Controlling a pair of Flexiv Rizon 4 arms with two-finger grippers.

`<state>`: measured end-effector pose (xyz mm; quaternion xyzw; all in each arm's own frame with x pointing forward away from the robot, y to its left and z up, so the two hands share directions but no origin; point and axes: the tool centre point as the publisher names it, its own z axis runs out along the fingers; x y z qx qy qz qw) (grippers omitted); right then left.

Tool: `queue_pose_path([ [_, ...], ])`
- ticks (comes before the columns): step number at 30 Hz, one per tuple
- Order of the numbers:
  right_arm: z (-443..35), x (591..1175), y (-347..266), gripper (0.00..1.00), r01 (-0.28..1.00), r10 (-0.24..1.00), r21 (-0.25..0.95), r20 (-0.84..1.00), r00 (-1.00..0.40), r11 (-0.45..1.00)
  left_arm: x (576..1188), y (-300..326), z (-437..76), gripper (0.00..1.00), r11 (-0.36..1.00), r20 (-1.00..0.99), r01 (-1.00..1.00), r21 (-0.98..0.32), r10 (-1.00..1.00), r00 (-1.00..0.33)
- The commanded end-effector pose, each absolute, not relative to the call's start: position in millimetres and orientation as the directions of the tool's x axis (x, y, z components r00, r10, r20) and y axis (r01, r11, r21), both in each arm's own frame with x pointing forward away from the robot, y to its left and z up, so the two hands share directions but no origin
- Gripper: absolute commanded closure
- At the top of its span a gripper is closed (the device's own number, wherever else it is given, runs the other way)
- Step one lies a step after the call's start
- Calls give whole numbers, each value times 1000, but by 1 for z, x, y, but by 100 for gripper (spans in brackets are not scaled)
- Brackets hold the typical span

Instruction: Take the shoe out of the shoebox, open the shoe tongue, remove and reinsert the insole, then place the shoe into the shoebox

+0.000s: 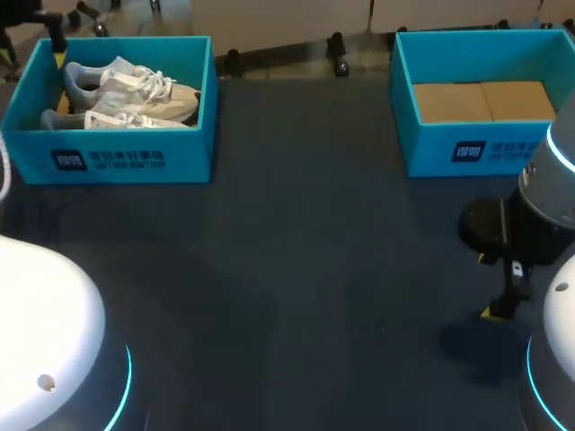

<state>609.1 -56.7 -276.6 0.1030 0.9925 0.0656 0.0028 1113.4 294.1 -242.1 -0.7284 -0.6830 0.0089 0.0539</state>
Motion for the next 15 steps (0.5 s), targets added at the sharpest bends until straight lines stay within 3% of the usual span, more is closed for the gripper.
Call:
queue_pose_path([
  [1,-278,607,-57,0,204,205,132,5,-979,970,1090,294,-241,0,-66,66,998,-19,996,68],
  [11,-278,607,-57,0,204,205,132,5,-979,970,1085,296,-242,0,-68,71,997,-19,995,69],
  [15,-278,607,-57,0,204,205,132,5,-979,970,1073,298,-250,0,2,82,999,-32,997,0],
])
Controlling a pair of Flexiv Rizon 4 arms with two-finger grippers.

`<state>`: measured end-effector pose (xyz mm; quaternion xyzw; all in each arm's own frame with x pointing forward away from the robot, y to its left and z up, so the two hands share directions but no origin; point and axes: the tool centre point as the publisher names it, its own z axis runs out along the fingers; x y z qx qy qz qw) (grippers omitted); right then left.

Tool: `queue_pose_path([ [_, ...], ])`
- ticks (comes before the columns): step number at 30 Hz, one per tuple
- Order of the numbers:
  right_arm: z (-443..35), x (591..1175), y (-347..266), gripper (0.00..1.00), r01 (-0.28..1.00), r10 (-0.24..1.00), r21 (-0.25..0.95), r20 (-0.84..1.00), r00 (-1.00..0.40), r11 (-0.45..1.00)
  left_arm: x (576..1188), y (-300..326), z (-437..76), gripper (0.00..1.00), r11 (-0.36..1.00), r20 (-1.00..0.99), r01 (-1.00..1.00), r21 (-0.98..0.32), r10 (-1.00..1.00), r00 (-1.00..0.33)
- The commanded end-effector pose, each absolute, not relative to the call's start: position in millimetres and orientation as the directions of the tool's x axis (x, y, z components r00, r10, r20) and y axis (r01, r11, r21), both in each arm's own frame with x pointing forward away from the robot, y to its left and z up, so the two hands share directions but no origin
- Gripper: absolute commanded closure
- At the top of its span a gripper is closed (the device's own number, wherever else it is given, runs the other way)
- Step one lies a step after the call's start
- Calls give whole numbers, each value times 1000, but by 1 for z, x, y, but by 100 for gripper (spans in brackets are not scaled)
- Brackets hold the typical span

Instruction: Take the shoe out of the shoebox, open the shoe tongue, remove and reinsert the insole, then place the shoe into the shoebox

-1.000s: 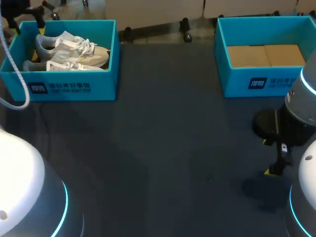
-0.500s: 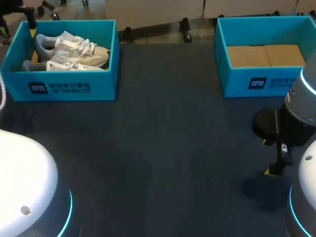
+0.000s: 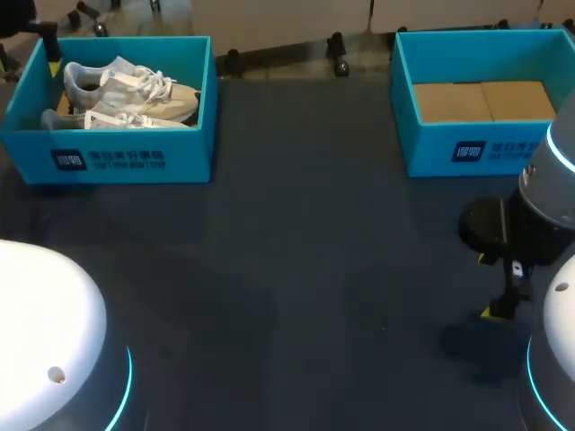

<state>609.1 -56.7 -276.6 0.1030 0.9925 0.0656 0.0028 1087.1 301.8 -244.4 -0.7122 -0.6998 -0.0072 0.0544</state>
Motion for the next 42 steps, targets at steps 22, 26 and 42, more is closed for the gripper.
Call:
queue_pose_path([
  [22,-278,607,-57,0,204,205,132,5,-979,970,1039,306,-288,6,-111,35,992,-68,993,113],
  [26,-278,607,-57,0,204,205,132,5,-979,970,1038,303,-292,6,-117,34,991,-69,992,119],
  [42,-278,607,-57,0,204,205,132,5,-979,970,1040,287,-321,23,-93,60,992,-80,993,98],
])
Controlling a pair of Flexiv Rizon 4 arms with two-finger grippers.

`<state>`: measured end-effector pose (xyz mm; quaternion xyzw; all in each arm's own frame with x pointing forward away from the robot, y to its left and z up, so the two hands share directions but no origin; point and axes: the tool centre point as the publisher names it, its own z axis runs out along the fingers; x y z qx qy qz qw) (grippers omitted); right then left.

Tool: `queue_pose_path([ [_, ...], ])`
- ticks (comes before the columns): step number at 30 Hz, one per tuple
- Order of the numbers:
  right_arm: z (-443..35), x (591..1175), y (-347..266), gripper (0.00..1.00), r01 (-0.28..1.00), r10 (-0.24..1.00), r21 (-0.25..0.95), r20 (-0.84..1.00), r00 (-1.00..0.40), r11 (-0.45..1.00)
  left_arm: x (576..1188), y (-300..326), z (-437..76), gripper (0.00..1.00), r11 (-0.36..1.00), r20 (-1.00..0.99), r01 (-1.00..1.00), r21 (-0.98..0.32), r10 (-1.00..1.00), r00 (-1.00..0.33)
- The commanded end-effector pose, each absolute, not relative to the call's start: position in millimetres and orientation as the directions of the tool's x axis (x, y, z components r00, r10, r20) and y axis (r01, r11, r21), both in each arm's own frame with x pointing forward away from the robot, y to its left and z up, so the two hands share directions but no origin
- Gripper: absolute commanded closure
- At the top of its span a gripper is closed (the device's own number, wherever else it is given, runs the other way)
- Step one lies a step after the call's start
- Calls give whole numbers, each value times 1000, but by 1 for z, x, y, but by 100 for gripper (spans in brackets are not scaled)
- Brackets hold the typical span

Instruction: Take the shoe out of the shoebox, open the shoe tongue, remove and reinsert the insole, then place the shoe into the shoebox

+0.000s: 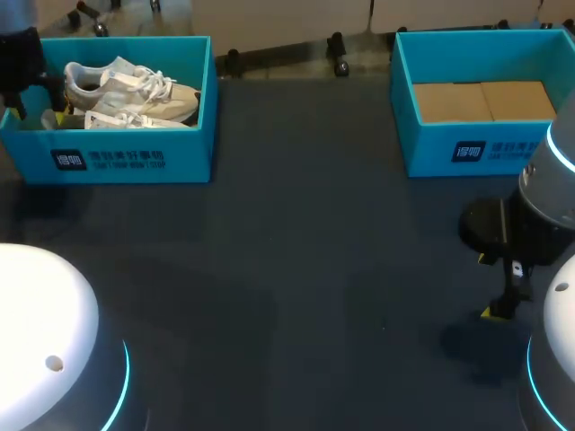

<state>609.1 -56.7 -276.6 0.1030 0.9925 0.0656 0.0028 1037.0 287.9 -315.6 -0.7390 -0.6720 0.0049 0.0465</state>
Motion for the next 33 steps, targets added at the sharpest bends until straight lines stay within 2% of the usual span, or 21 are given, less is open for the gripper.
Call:
queue_pose_path([
  [1,-278,607,-57,0,204,205,132,5,-979,970,1040,287,-323,24,-91,61,993,-79,993,96],
  [13,-278,607,-57,0,204,205,132,5,-979,970,1041,289,-339,24,-80,77,994,-69,993,85],
  [21,-278,607,-57,0,204,205,132,5,-979,970,1047,290,-350,30,-64,78,995,-74,994,70],
  [29,-278,607,-57,0,204,205,132,5,-979,970,1047,290,-356,27,-65,77,995,-79,994,71],
  [33,-278,607,-57,0,204,205,132,5,-979,970,1045,291,-360,31,-64,79,995,-76,994,70],
])
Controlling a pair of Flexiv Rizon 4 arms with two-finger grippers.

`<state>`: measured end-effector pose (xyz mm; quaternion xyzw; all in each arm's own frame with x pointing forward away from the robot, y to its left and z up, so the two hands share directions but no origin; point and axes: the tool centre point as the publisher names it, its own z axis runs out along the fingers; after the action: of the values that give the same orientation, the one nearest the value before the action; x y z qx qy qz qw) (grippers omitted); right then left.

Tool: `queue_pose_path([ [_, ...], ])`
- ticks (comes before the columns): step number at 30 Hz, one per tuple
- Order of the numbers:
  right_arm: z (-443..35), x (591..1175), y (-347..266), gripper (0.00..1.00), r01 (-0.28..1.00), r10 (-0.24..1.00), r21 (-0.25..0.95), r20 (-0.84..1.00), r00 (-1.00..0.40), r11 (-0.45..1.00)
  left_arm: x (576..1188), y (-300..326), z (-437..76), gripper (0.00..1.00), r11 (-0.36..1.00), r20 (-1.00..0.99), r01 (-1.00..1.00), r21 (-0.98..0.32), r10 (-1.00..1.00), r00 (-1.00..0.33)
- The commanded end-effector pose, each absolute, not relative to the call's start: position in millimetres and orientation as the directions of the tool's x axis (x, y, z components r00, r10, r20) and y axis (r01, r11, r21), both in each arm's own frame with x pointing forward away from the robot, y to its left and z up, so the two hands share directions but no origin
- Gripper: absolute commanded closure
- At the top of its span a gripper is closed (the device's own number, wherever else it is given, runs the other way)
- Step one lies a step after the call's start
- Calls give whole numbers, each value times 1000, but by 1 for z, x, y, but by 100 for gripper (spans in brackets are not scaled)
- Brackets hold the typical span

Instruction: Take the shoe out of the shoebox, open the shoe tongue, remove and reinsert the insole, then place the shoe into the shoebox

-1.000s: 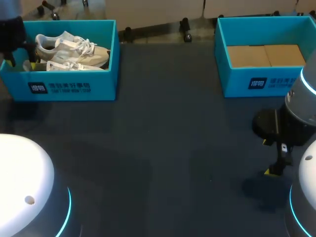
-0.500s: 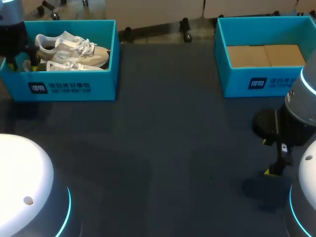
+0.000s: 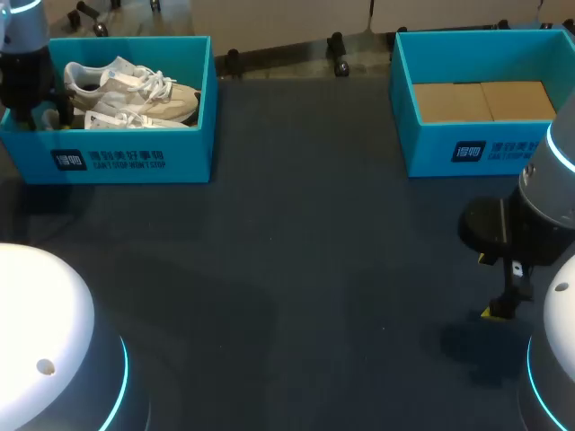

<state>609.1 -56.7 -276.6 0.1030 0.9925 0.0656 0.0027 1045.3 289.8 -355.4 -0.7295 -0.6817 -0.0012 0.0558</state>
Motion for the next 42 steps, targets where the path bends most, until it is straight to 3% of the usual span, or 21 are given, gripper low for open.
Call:
queue_pose_path([
  [1,-278,607,-57,0,204,205,132,5,-979,970,1045,291,-361,35,-64,80,995,-74,994,69],
  [4,-278,607,-57,0,204,205,132,5,-979,970,1045,291,-364,37,-59,81,996,-72,995,64],
  [12,-278,607,-57,0,204,205,132,5,-979,970,1044,291,-372,31,-61,88,995,-84,994,68],
  [14,-278,607,-57,0,204,205,132,5,-979,970,1043,291,-372,34,-61,88,995,-85,994,69],
  [33,-278,607,-57,0,204,205,132,5,-979,970,1043,296,-385,31,-62,88,992,-114,994,72],
  [35,-278,607,-57,0,204,205,132,5,-979,970,1043,296,-386,36,-64,88,991,-115,993,74],
  [38,-278,607,-57,0,204,205,132,5,-979,970,1042,296,-388,58,-64,89,991,-119,993,75],
  [42,-278,607,-57,0,204,205,132,5,-979,970,1042,296,-391,73,-64,96,990,-127,992,77],
])
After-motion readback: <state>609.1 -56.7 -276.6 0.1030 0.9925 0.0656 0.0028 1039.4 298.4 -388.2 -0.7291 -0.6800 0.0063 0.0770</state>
